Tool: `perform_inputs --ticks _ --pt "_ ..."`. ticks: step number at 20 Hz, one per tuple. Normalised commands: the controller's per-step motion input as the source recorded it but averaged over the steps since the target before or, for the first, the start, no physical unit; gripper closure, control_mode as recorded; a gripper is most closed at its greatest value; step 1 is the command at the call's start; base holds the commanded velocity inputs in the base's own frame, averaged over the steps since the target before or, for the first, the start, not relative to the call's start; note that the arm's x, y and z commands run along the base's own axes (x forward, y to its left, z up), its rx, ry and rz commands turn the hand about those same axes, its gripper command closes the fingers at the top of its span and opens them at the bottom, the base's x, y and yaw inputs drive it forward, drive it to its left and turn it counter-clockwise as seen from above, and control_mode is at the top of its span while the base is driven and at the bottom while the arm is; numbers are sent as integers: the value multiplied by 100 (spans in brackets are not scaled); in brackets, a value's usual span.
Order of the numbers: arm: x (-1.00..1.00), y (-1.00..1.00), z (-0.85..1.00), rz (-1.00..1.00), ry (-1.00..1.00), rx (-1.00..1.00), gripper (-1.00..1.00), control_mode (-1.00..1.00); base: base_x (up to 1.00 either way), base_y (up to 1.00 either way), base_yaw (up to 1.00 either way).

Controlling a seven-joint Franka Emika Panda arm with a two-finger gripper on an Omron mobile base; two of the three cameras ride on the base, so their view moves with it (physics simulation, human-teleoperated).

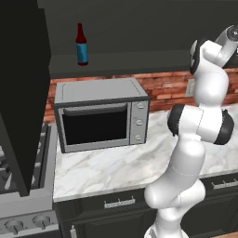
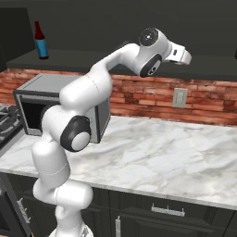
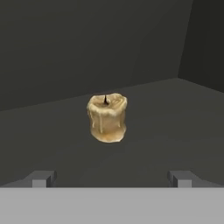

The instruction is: Get the candle and the beer from the cabinet and move them to the dining counter.

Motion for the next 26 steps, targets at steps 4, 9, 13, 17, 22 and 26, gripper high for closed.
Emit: perform_inputs --ticks 4,9,13,17,22,26 --pt "14 -13 -2 0 0 0 -100 -100 0 0 0" --pt "18 -4 0 0 0 0 -100 -100 0 0 0" --pt "19 0 0 0 1 0 -100 -100 0 0 0" --pt "19 0 0 0 0 0 -100 -100 0 0 0" --pt "15 -8 0 0 0 0 -100 -100 0 0 0" --pt "11 -13 0 1 0 0 -100 -100 0 0 0"
